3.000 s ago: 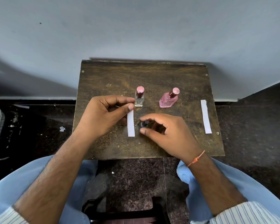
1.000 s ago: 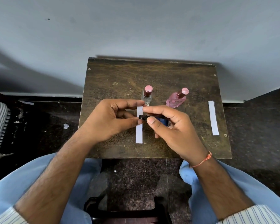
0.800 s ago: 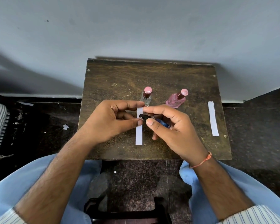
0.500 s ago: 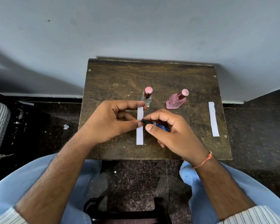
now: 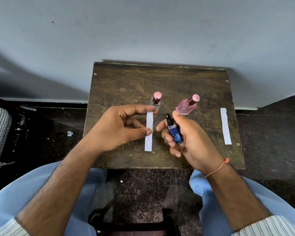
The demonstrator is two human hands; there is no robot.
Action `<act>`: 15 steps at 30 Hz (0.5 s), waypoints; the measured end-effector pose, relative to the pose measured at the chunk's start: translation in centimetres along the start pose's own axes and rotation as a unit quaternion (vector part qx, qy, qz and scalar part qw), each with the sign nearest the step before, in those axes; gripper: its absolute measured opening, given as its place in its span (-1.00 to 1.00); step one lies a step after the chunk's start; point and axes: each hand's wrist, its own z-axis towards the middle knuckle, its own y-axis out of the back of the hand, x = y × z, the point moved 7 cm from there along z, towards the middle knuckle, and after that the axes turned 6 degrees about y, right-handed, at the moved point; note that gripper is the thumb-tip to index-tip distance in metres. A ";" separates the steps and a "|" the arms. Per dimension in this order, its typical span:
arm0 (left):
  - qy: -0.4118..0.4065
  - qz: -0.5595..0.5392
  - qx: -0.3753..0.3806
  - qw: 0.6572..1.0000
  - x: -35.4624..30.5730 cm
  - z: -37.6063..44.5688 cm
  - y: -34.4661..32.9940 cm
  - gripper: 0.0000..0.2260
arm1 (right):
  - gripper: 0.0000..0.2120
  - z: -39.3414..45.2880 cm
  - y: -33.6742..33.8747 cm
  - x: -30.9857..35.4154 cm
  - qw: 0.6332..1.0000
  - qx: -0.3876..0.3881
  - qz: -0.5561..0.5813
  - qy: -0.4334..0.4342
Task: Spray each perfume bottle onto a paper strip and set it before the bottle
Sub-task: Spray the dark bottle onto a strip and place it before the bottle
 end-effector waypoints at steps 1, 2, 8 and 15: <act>-0.002 0.001 0.002 1.000 -0.1 0.0 0.0 -0.47 | -0.46 0.0 -0.1 0.0 1.000 0.005 0.013 -0.005; -0.002 0.002 0.003 1.000 -0.2 -0.1 0.0 -0.47 | -0.49 -0.1 -0.1 -0.1 1.000 0.010 0.021 -0.009; -0.005 -0.005 0.006 1.000 -0.1 -0.1 -0.1 -0.47 | -0.65 -0.2 -0.5 0.2 0.998 0.016 0.050 -0.025; -0.006 -0.008 0.006 1.000 0.0 0.0 0.0 -0.47 | -0.68 -0.2 -0.5 0.5 1.000 0.007 0.003 -0.005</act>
